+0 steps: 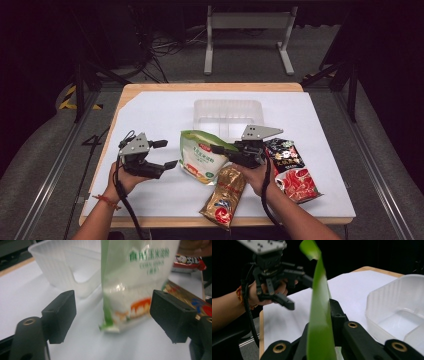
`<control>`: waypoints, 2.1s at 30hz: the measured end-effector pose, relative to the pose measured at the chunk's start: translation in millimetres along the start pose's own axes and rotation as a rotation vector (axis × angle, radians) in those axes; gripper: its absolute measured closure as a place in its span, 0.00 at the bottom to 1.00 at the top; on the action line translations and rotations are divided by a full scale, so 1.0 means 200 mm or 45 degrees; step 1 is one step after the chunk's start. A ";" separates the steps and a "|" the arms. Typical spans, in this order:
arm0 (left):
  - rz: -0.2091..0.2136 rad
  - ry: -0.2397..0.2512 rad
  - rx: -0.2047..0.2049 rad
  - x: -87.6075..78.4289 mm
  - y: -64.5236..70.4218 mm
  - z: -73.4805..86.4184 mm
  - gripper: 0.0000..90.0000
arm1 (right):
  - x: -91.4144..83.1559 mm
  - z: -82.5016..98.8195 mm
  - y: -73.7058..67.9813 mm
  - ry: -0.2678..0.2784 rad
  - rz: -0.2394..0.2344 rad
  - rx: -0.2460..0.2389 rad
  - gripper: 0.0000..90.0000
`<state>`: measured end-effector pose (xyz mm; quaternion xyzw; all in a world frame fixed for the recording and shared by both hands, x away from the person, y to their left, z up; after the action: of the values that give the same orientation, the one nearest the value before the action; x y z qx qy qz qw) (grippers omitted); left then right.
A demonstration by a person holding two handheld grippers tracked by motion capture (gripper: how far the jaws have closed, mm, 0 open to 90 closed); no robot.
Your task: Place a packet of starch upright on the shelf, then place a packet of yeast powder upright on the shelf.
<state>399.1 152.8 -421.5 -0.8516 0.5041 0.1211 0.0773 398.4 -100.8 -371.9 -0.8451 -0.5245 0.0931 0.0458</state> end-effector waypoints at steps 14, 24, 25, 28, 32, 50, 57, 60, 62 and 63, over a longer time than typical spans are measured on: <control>-0.120 0.008 -0.068 -0.11 -0.04 0.22 0.14 | -0.14 -0.18 0.07 0.071 0.133 -0.109 0.99; -0.098 -0.002 -0.094 -0.08 -0.01 0.25 0.13 | -0.30 -0.29 0.16 0.140 0.256 -0.136 0.99; -0.097 -0.005 -0.100 -0.08 -0.02 0.26 0.13 | -0.31 -0.30 0.16 0.144 0.262 -0.138 0.99; -0.095 -0.009 -0.107 -0.07 -0.02 0.27 0.13 | -0.35 -0.34 0.20 0.167 0.309 -0.134 0.99; -0.091 -0.030 -0.109 -0.06 -0.01 0.27 0.13 | -0.40 -0.38 0.25 0.180 0.366 -0.149 0.99; -0.046 -0.064 -0.097 -0.02 0.03 0.29 0.12 | -0.30 -0.46 0.50 0.173 0.550 -0.139 0.99; -0.035 -0.072 -0.091 -0.01 0.04 0.30 0.12 | -0.21 -0.43 0.61 0.158 0.583 -0.121 0.99; -0.026 -0.068 -0.096 -0.01 0.04 0.30 0.12 | -0.19 -0.41 0.64 0.144 0.583 -0.118 0.99; -0.021 -0.060 -0.102 -0.01 0.04 0.29 0.12 | -0.16 -0.39 0.69 0.148 0.594 -0.098 0.99; -0.019 -0.060 -0.102 -0.01 0.04 0.29 0.12 | -0.16 -0.38 0.71 0.158 0.593 -0.086 0.99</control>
<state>382.9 164.7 -477.4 -0.8547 0.4905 0.1605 0.0558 524.4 -190.5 -318.2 -0.9484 -0.3144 0.0315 0.0267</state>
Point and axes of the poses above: each handheld gripper's, and its own axes: x roughly forward along the jaws, z roughly out of its underside, y roughly to its right, the point moved 6 cm from there along x, roughly forward along the jaws, and after that the axes turned 11 degrees about y, right-handed, at the moved point
